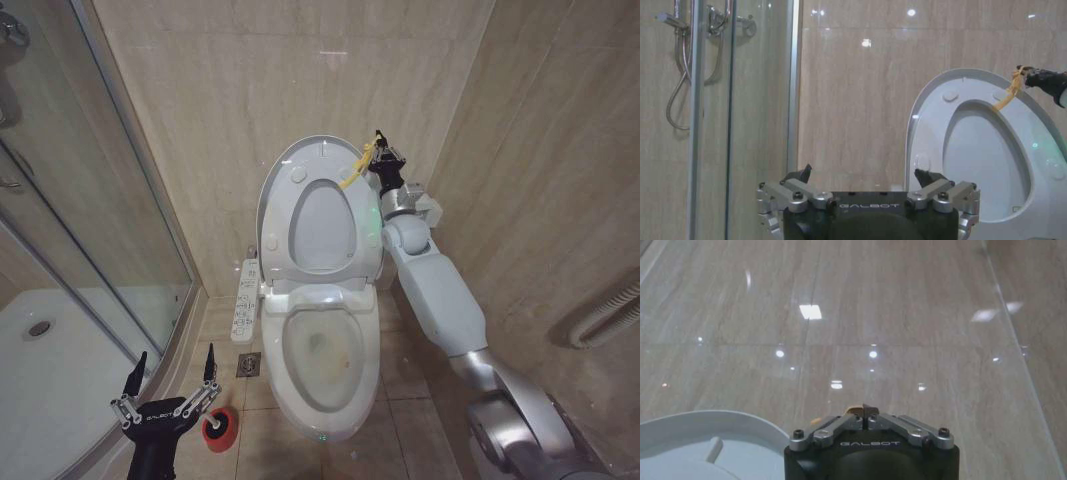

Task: Open the toilet lid, clean the toilet bowl with a toilet brush, close the toilet lid, and flush.

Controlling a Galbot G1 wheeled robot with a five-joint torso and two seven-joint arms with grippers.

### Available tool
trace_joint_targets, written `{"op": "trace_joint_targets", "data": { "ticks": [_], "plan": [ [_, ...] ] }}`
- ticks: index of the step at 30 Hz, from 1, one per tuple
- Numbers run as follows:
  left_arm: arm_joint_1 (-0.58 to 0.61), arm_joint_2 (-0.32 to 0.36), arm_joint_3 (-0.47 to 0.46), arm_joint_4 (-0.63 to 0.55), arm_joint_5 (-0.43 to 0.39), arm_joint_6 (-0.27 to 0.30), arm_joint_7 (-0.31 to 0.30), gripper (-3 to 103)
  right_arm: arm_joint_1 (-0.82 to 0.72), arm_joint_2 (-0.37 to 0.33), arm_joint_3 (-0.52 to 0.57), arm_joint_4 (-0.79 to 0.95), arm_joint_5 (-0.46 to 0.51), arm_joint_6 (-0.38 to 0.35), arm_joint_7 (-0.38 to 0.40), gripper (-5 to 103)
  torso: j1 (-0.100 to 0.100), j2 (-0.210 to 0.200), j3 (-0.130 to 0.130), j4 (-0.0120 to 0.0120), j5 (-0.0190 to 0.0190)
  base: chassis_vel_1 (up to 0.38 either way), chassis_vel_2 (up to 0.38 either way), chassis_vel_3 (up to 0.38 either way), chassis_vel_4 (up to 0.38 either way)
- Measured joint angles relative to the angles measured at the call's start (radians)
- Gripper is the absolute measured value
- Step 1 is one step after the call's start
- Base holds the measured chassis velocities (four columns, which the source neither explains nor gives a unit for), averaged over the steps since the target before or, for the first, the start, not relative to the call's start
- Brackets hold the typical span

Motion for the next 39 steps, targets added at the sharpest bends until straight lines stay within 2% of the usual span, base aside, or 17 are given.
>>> {"op": "trace_joint_targets", "data": {
  "ticks": [6,15,26,27,34,35,39],
  "plan": [
    [0.0,0.0,0.0,0.0,0.0,0.0,0.0,100,-0.013,-0.005,-0.003,0.007,-0.018,-0.018,0.015,0,0.0,0.0,0.0,0.0001,-0.0001,0.0,0.0,0.0,0.0],
    [0.0,0.0,0.0,0.0,0.0,0.0,0.0,100,-0.099,-0.061,0.005,0.082,-0.014,-0.061,0.019,0,0.0,0.0,0.0,0.0002,0.0002,0.0,0.0,0.0,0.0],
    [0.0,0.0,0.0,0.0,0.0,0.0,0.0,100,-0.203,-0.123,0.032,0.227,0.03,-0.155,0.034,0,0.0,0.0,0.0,0.0,0.0002,0.0,0.0,0.0,0.0],
    [0.0,0.0,0.0,0.0,0.0,0.0,0.0,100,-0.221,-0.13,0.034,0.25,0.042,-0.171,0.034,21,0.0,0.0,0.0,-0.0001,0.0002,0.0,0.0,0.0,0.0],
    [0.0,0.0,0.0,0.0,0.0,0.0,0.0,100,-0.304,-0.162,0.048,0.364,0.099,-0.234,0.051,21,0.0,0.0,0.0,0.0001,0.0003,0.0,0.0,0.0,0.0],
    [0.0,0.0,0.0,0.0,0.0,0.0,0.0,100,-0.323,-0.167,0.055,0.392,0.111,-0.246,0.056,48,0.0,0.0,0.0,0.0002,0.0002,0.0,0.0,0.0,0.0],
    [0.0,0.0,0.0,0.0,0.0,0.0,0.0,100,-0.383,-0.183,0.086,0.474,0.138,-0.279,0.067,48,0.0,0.0,0.0,0.0002,0.0001,0.0,0.0,0.0,0.0]
  ]
}}
